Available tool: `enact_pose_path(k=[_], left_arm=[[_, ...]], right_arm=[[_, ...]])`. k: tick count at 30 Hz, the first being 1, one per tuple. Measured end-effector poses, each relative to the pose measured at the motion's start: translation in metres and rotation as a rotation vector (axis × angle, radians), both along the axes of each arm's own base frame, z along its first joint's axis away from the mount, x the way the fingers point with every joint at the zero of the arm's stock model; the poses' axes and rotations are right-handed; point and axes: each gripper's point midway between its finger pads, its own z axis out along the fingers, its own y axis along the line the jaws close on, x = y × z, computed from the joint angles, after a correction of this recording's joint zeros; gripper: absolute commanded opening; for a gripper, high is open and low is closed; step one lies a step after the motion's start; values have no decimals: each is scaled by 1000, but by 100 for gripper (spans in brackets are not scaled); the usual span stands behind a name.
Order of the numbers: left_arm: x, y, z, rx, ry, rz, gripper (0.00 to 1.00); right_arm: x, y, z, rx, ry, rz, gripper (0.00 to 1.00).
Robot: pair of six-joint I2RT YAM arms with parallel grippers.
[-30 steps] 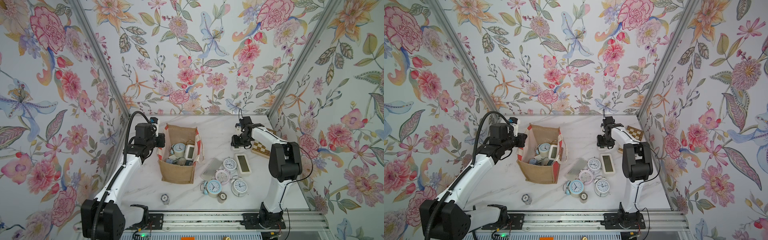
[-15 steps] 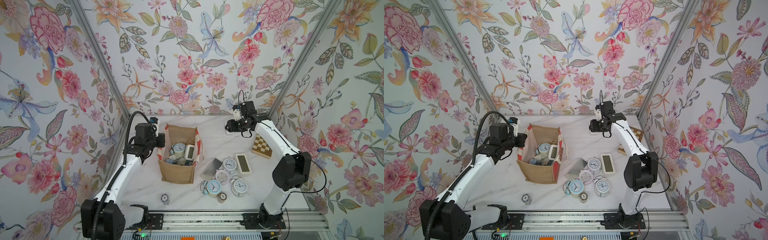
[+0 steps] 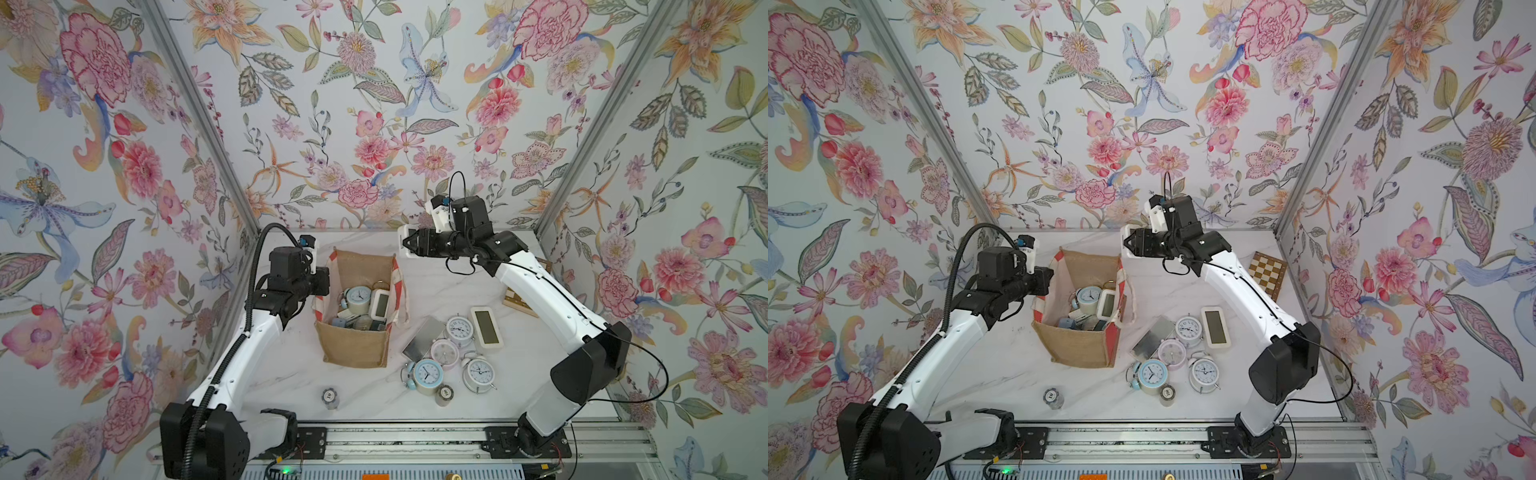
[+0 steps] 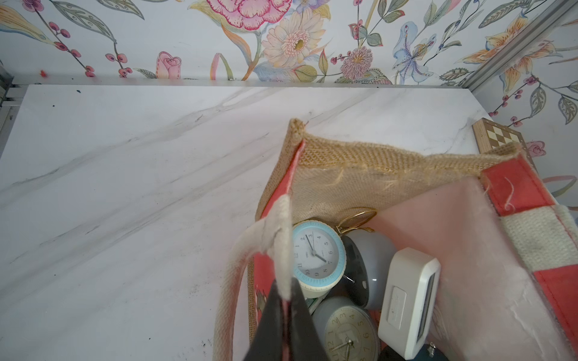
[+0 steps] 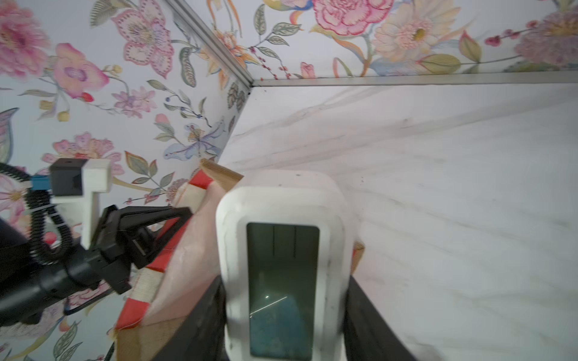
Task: Put the alarm clock into the canvas bag
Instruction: Place the alarm at the canvas bag.
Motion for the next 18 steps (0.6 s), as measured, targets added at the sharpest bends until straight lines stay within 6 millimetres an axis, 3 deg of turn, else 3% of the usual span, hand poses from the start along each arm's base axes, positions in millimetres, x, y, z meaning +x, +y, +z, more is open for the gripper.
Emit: enact_pose_path(k=[7,11,15,18], left_arm=[[0,-1,0,-2,0,-3,7],[0,-1,0,-2,0,-3,8],[0,-1,-1,-7,-4,-4,8],[0,-1,-1,-7,-4,-4,8]], right_arm=[[-27,55,16,178,47,72,35],[-39,84,14,226,72,108,34],[-46,110,-7,228,126,128,35],[-46,127,-34,201,179,118,37]])
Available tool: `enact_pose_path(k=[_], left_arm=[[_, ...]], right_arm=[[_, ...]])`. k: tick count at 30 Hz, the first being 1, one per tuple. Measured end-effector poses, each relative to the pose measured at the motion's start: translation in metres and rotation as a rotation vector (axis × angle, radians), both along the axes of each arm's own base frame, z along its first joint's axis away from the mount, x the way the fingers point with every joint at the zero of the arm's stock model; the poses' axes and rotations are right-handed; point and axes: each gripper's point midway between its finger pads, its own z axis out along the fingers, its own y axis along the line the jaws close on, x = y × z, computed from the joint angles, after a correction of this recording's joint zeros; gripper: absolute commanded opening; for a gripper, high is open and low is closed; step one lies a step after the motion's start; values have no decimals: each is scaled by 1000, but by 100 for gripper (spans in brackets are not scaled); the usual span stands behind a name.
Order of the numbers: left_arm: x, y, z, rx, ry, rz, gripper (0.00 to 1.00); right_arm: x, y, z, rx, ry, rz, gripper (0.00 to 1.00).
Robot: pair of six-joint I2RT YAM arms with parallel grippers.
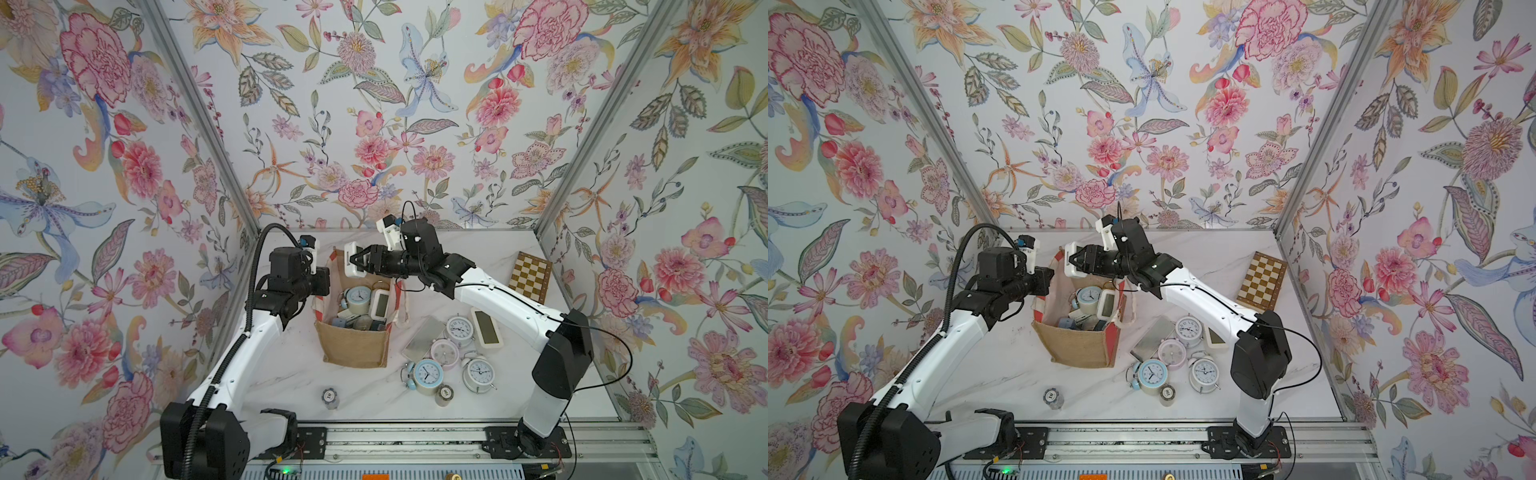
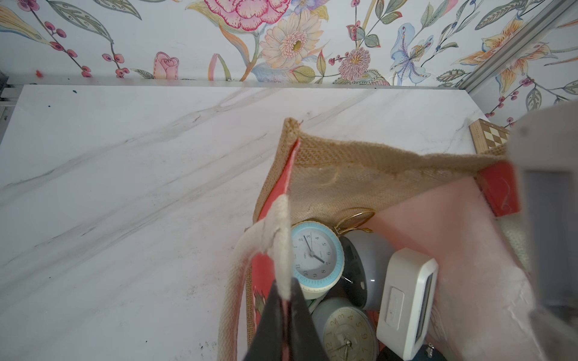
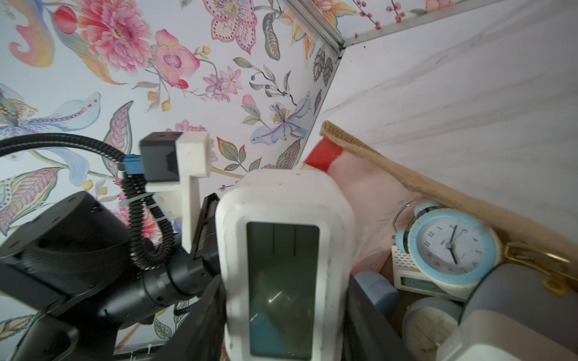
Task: Put the alarm clock into the canvas bag
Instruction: Place the alarm at the canvas bag.
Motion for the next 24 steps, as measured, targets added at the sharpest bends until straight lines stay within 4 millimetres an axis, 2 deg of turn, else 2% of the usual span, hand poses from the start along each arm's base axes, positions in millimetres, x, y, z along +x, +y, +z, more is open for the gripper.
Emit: enact_pose_path(k=[3,9,16,24], left_arm=[[0,0,0,0,0,0,8],[0,1,0,2,-1,4,7],[1,1,0,1,-3,3,7],[0,0,0,0,-3,1,7]], right_arm=[[2,17,-25,-36,42,-5,37],[5,44,-63,-89,107,-35,36],[21,49,-97,-174,141,-148,37],[30,47,-119,-271,121,-246,41]])
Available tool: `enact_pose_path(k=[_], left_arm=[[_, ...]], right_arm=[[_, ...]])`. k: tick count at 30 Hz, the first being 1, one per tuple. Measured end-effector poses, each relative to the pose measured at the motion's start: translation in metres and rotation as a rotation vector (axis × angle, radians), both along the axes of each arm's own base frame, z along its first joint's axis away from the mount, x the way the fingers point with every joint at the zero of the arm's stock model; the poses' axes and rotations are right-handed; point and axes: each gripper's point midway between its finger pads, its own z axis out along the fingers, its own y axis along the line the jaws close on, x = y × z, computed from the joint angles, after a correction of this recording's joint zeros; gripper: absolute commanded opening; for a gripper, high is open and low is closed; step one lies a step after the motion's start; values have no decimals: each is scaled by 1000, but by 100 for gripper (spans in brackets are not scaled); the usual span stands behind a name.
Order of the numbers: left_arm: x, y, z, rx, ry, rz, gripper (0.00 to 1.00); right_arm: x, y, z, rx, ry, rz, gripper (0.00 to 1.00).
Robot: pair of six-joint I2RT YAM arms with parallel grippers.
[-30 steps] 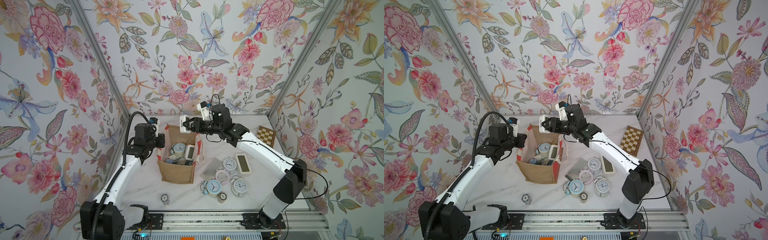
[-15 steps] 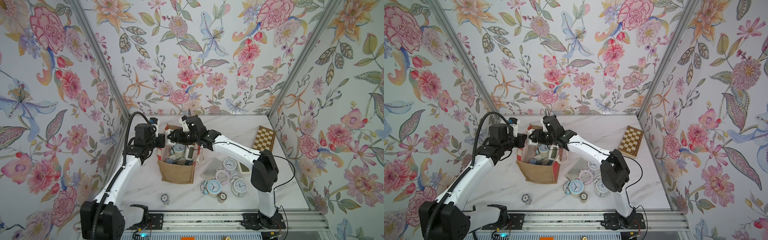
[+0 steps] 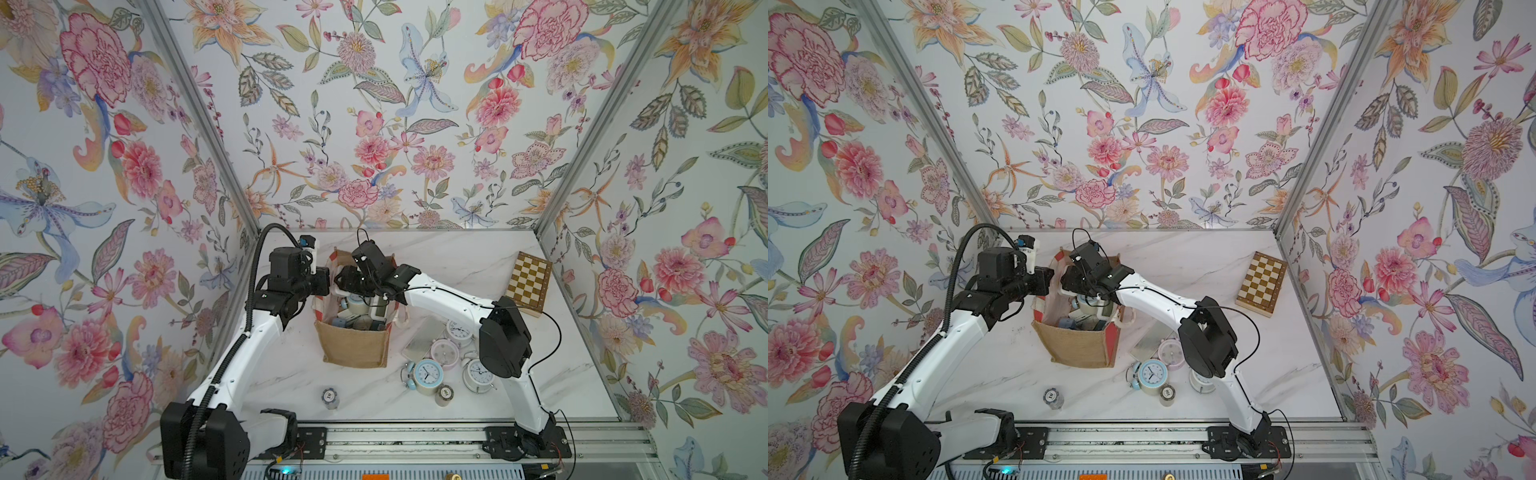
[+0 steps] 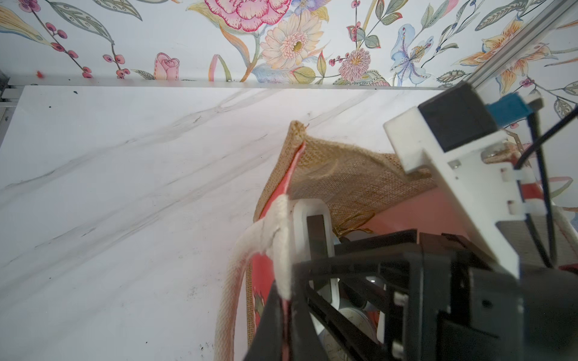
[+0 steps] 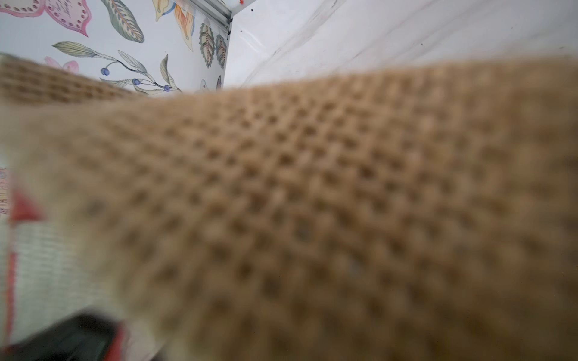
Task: Put the alarm clock into the canvas bag
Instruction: Place the alarm at the canvas bag.
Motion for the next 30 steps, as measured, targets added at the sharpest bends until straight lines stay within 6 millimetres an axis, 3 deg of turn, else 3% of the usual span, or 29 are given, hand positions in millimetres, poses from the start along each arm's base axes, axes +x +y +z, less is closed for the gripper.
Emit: enact_pose_path(k=[6,10,14,23,30], left_arm=[[0,0,0,0,0,0,7],[0,0,0,0,0,0,8],[0,0,0,0,0,0,9],[0,0,4,-2,-12,1,11],[1,0,5,-3,-19,1,15]], right_arm=[[6,-6,-19,-71,10,-39,49],[7,-7,-22,-92,10,-49,65],[6,-6,-17,-99,-5,-52,74],[7,-10,-10,-137,-53,-46,73],[8,-20,26,-162,-161,-42,72]])
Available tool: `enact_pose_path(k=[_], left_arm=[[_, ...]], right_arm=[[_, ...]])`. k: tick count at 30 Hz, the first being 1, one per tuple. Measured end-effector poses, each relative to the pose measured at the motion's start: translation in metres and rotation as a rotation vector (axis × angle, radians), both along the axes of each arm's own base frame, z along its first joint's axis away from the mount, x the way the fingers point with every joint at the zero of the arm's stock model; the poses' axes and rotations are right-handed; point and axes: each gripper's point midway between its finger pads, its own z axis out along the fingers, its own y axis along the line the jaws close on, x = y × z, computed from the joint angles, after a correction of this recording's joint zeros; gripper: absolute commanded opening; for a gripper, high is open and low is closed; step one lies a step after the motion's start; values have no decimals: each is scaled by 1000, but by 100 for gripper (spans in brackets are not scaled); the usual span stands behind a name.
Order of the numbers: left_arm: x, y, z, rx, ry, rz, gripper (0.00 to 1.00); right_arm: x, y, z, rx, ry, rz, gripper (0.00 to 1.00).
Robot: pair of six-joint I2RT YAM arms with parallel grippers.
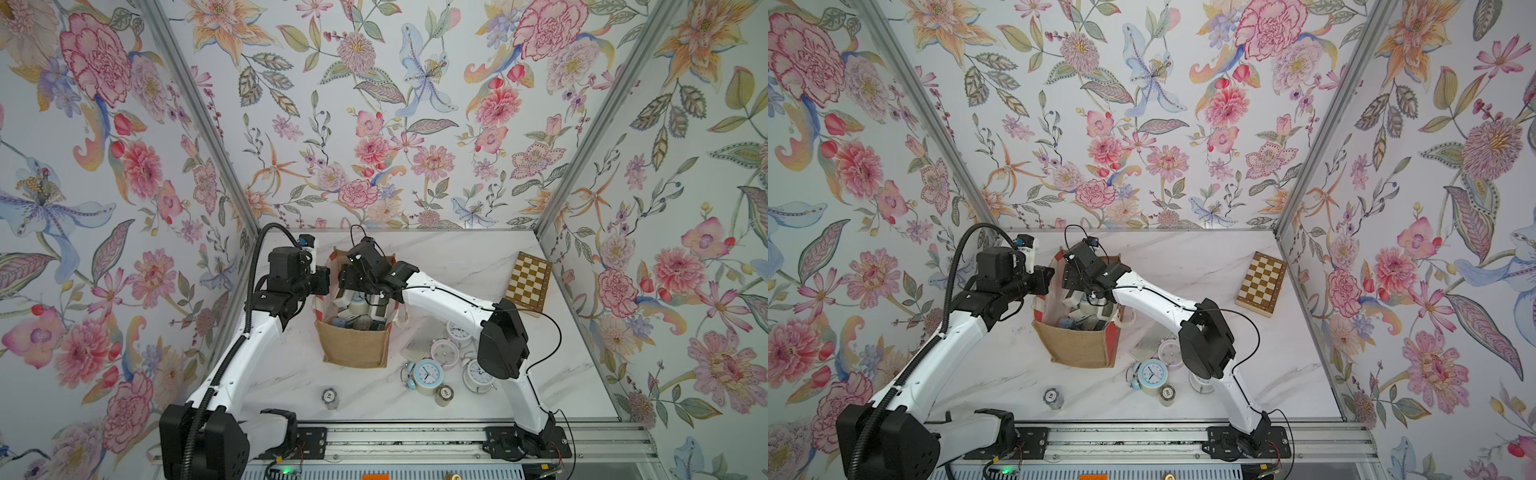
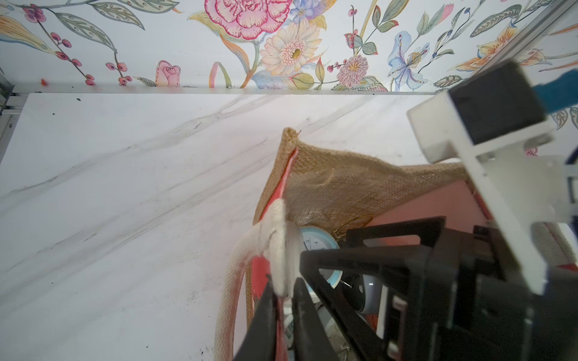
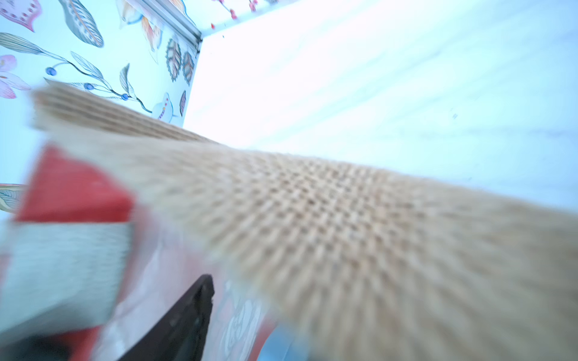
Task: Put the alarm clock into the canvas bag
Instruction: Place the alarm at the canvas bag.
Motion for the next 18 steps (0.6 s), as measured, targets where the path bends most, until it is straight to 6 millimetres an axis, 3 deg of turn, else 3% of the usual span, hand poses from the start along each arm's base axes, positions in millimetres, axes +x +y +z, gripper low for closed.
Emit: enact_pose_path(k=[9,18], left_arm=[[1,0,1,1,-3,2,15],[2,0,0,1,-5,2,15]], right_arm=[[6,-26,65,-59,-207,-16,70],[19,-59,91,-164,-326,-21,70]])
